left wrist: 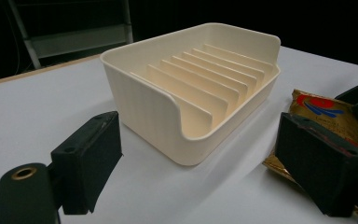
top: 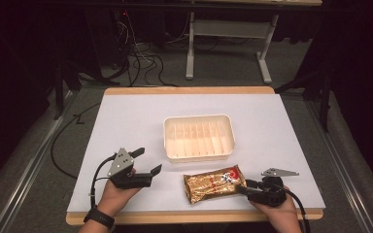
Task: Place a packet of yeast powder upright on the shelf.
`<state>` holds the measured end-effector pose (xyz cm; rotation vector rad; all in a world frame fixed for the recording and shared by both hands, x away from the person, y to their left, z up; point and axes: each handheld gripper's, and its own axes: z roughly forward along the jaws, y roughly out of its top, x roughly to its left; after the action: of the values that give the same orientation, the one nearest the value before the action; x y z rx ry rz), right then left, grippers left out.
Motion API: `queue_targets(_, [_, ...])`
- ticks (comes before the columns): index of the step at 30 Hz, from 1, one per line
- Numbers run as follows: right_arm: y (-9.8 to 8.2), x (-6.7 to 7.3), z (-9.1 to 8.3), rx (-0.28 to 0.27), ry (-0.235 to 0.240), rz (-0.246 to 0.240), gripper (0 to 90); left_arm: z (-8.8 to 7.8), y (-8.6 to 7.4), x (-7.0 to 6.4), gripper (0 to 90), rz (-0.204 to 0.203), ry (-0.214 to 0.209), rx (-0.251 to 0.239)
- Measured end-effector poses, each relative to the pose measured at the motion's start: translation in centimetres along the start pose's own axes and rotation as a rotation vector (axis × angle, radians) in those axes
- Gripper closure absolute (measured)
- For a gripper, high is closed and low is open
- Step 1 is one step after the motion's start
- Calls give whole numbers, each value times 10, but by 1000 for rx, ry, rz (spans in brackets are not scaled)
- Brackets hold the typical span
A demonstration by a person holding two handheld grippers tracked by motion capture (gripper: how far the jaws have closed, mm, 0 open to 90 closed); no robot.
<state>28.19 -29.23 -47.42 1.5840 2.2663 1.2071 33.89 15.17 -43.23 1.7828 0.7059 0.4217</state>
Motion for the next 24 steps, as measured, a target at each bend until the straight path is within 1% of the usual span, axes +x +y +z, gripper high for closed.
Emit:
queue_targets(2, [0, 0, 1, 3, 10, -14, 540, 1, 0, 0, 151, -1, 3, 6])
queue_targets(3, [0, 0, 1, 6, 11, -2, 572, 1, 0, 0, 151, -3, 1, 1])
queue_targets(5, [0, -2, 1, 6, 17, -4, 615, 0, 0, 0, 152, -4, 7, -7])
queue_targets(6, [1, -2, 0, 2, 20, 4, 646, 0, 0, 0, 154, -6, 7, -10])
queue_targets(8, [1, -4, -2, -8, 27, 3, 717, -1, 0, 0, 154, -6, 11, -4])
queue_targets(9, [1, -5, -3, -15, 38, 7, 793, -1, 0, 0, 154, -6, 12, -2])
queue_targets(10, [1, -5, -3, -15, 38, 7, 793, -1, 0, 1, 154, -7, 11, -1])
queue_targets(12, [2, -4, -4, -18, 46, 1, 846, -1, 0, 1, 157, -2, 17, -4])
queue_targets(15, [4, -3, -4, -23, 40, -13, 879, -2, 0, 0, 157, 5, 19, -10])
queue_targets(16, [5, -2, -5, -30, 31, -15, 886, -2, 0, 0, 157, 5, 21, -13])
queue_targets(19, [7, -3, -6, -45, 14, -24, 889, -4, 0, 1, 157, 2, 27, -15])
queue_targets(24, [10, -8, -8, -63, 1, -22, 889, -8, -2, 2, 158, -1, 28, -5])
